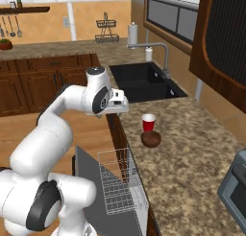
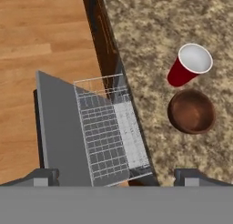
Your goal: Pick up the cup and bowl from the counter, place them in the dishwasher, and close the dishwasher door.
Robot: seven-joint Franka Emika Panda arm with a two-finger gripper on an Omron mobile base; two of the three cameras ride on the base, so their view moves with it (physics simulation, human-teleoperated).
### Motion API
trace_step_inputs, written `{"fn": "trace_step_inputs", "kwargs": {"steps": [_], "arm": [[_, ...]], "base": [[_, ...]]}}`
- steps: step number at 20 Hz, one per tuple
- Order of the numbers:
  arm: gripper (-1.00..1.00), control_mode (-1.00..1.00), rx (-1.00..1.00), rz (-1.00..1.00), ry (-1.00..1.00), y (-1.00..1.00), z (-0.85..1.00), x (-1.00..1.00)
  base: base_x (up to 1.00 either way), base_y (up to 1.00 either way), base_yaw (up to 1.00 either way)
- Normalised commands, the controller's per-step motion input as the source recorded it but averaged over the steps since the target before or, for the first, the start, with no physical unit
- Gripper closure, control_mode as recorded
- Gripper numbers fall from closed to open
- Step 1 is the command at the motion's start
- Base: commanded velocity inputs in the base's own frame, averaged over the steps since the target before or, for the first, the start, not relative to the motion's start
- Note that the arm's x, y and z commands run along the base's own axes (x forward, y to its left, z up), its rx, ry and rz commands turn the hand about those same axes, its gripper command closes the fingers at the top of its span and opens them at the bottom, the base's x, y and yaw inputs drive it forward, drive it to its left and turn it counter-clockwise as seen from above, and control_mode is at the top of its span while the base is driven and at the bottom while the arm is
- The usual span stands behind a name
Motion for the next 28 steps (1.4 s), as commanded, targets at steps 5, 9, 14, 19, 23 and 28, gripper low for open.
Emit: {"fn": "trace_step_inputs", "kwargs": {"steps": [5, 9, 14, 19, 23, 28], "arm": [[-1.0, -1.0, 0.0, 0.0, 0.08, -0.43, -0.14, 0.42], [-1.0, -1.0, 0.0, 0.0, 0.03, -0.39, -0.23, 0.4], [-1.0, -1.0, 0.0, 0.0, 0.0, -0.32, -0.31, 0.41], [-1.0, -1.0, 0.0, 0.0, 0.0, -0.2, -0.3, 0.48], [-1.0, -1.0, -0.01, 0.0, 0.01, -0.18, -0.31, 0.53], [-1.0, -1.0, -0.02, 0.0, 0.01, -0.11, -0.33, 0.54]], "base": [[0.0, 0.0, 0.0], [0.0, 0.0, 0.0], [0.0, 0.0, 0.0], [0.0, 0.0, 0.0], [0.0, 0.0, 0.0], [0.0, 0.0, 0.0]]}}
